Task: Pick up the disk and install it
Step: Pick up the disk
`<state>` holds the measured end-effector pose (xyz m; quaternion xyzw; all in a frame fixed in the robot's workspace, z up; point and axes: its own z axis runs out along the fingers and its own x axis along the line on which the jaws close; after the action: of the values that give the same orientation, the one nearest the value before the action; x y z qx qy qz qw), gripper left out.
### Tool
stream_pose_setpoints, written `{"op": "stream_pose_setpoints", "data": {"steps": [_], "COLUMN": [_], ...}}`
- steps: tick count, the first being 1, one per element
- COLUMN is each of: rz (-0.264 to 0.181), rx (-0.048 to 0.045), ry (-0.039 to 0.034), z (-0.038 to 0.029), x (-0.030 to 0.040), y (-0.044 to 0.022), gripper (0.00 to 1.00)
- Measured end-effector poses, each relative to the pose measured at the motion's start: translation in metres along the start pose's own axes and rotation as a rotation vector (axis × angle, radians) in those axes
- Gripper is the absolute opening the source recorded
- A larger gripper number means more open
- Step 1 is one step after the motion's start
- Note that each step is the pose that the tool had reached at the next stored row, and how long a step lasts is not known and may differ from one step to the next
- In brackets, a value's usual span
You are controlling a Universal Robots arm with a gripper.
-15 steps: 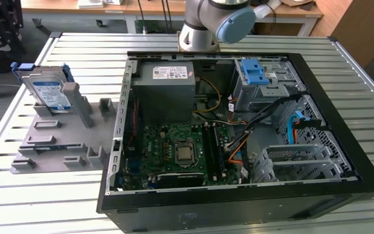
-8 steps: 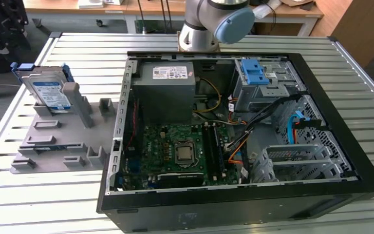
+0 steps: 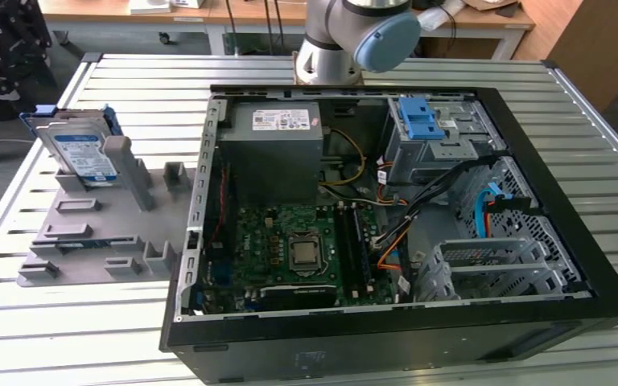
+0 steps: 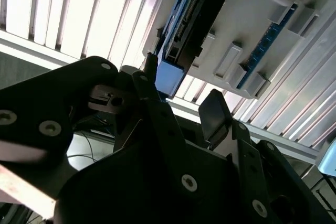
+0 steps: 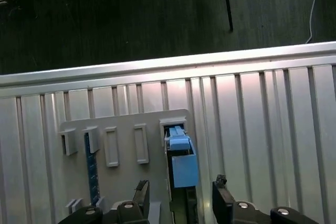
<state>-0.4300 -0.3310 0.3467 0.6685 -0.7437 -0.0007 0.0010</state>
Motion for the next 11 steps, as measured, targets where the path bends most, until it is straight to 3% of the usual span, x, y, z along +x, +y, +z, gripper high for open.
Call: {"op": "stream_pose_setpoints", "data": {"steps": [11], "rz": [-0.008], "rx": [0.0003], "ry": [0.0039], "z": [0.0169], "x": [0.0003], "y": [0.0032], "gripper": [0.59]}}
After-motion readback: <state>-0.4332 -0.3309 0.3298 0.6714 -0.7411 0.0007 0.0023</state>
